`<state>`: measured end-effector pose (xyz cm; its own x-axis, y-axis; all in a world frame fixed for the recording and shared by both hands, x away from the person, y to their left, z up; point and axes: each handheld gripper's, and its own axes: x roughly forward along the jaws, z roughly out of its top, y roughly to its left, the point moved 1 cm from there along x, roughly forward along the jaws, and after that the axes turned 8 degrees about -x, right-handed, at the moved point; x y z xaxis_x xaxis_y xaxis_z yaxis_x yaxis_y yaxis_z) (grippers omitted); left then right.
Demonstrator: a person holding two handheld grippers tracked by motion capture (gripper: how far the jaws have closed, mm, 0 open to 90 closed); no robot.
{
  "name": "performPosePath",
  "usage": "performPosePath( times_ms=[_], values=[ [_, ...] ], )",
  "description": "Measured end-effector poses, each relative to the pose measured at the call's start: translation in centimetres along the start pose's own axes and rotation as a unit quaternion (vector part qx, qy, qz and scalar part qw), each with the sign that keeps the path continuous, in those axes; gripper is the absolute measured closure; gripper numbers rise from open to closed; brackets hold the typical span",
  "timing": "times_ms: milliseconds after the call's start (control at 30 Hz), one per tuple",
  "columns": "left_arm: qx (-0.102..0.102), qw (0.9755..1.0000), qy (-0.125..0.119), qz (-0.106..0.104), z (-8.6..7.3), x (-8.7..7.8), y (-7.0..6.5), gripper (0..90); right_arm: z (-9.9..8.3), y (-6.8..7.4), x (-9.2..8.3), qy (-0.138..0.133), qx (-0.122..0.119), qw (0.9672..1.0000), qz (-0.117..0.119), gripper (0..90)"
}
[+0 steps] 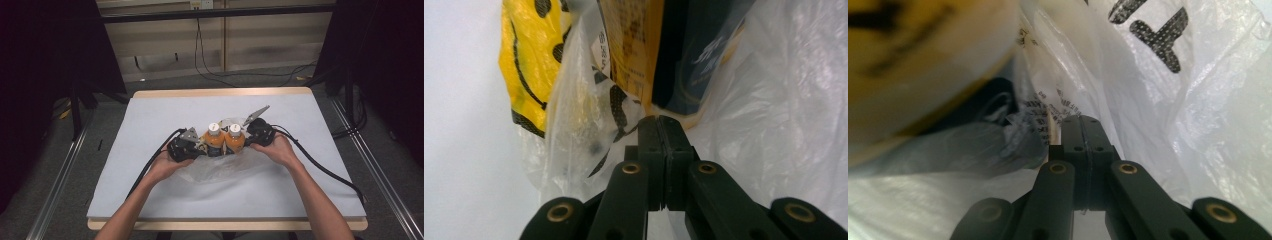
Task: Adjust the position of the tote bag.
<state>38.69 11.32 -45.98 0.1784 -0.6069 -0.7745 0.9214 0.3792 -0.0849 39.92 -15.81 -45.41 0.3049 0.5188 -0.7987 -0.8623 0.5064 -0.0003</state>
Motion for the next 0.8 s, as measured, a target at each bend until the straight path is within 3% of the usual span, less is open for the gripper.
performPosePath(
  times_ms=[133,200,233,333,367,433,467,500,533,600,633,667,700,800],
  values=[
    [0.013,0.9997,0.018,0.004,-0.3,0.5,-0.3,90.0,-0.3,-0.1,0.8,0.029,-0.006,0.9995,-0.004,90.0],
    [0.012,0.9997,0.020,0.009,-0.4,0.8,-0.5,90.0,-0.5,0.1,1.1,0.039,0.004,0.9992,0.005,90.0],
    [0.021,0.9988,0.039,0.020,-0.6,1.3,-0.7,90.0,-0.7,0.1,1.2,0.041,0.003,0.9992,0.002,90.0],
    [0.022,0.9987,0.041,0.019,-0.7,1.2,-0.5,90.0,-1.0,0.1,1.3,0.056,-0.003,0.9984,-0.010,90.0],
    [0.030,0.9977,0.050,0.036,-0.8,1.1,-0.5,90.0,-1.5,0.0,1.1,0.065,-0.011,0.9977,-0.018,90.0],
    [0.037,0.9969,0.058,0.040,-0.8,0.9,-0.5,90.0,-1.6,0.0,1.0,0.064,-0.011,0.9977,-0.019,90.0],
    [0.047,0.9955,0.066,0.049,-0.8,0.8,-0.5,90.0,-1.9,0.1,0.7,0.070,-0.013,0.9971,-0.025,90.0],
    [0.056,0.9937,0.074,0.063,-1.0,0.7,-0.6,90.0,-2.2,0.3,0.2,0.098,-0.039,0.9933,-0.047,90.0],
    [0.056,0.9937,0.074,0.063,-1.0,0.7,-0.6,90.0,-2.3,0.5,-0.1,0.112,-0.047,0.9909,-0.058,90.0],
    [0.062,0.9932,0.076,0.064,-1.0,0.6,-0.5,90.0,-2.5,0.5,-0.2,0.114,-0.053,0.9905,-0.056,90.0],
    [0.067,0.9903,0.085,0.087,-1.1,0.5,-0.5,90.0,-2.7,0.4,-0.3,0.113,-0.051,0.9908,-0.055,90.0],
    [0.067,0.9903,0.085,0.087,-1.1,0.5,-0.5,90.0,-2.7,0.4,-0.3,0.113,-0.051,0.9908,-0.055,90.0],
    [0.069,0.9900,0.086,0.088,-1.2,0.3,-0.2,90.0,-2.7,0.4,-0.4,0.128,-0.063,0.9873,-0.069,90.0],
    [0.066,0.9896,0.085,0.095,-1.5,0.2,0.0,90.0,-2.8,0.3,-0.5,0.129,-0.059,0.9873,-0.071,90.0]
  ],
)
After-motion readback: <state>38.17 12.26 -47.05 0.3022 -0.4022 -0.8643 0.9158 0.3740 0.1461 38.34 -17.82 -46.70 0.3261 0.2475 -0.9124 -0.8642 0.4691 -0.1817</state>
